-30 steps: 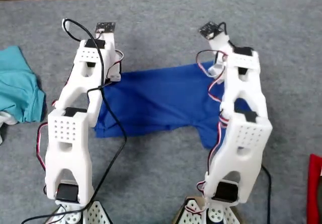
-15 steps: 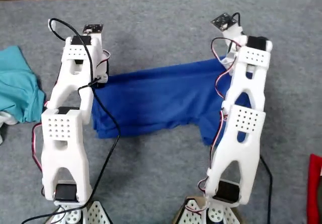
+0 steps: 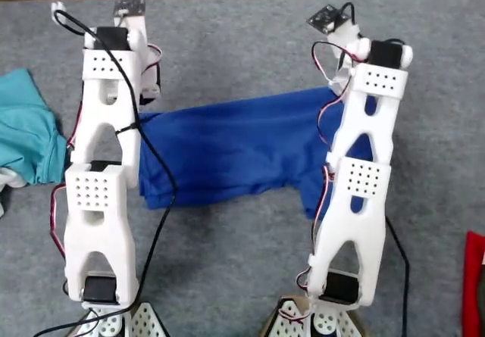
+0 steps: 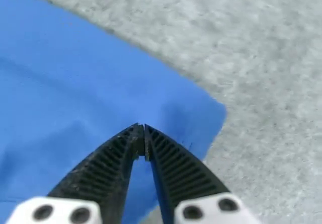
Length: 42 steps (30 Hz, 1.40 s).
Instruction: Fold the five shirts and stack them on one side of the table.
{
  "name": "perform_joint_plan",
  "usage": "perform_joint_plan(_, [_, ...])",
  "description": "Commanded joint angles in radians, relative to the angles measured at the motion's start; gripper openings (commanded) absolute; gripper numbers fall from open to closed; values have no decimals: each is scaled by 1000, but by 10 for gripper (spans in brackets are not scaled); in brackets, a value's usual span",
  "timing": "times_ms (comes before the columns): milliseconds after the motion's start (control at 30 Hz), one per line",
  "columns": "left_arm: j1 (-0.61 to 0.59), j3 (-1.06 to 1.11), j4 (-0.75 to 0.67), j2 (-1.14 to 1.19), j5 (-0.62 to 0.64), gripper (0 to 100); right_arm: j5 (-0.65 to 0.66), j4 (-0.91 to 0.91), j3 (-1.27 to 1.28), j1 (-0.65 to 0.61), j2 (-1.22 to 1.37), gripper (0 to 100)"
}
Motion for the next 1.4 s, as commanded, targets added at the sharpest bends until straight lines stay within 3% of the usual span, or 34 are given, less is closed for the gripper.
perform_joint_plan(0, [57, 112, 18, -76, -63, 20, 34, 21, -33, 19, -133, 7])
perform_joint_plan(233, [163, 508, -49, -369, -72, 20, 124, 21, 268, 71, -328, 9])
perform_joint_plan(500, [178, 1181, -362, -854, -72, 20, 272, 5, 843, 71, -763, 9])
perform_joint_plan(700, [173, 1571, -499, -1124, -54, 20, 382, -164, 1290, 104, -1018, 7])
perform_joint_plan(1100, [166, 1677, -496, -1213, -5, 20, 687, -433, 2244, 107, -1685, 12])
perform_joint_plan(1367, [9, 1654, -493, -1213, -2, 20, 776, -597, 2661, 108, -1906, 202])
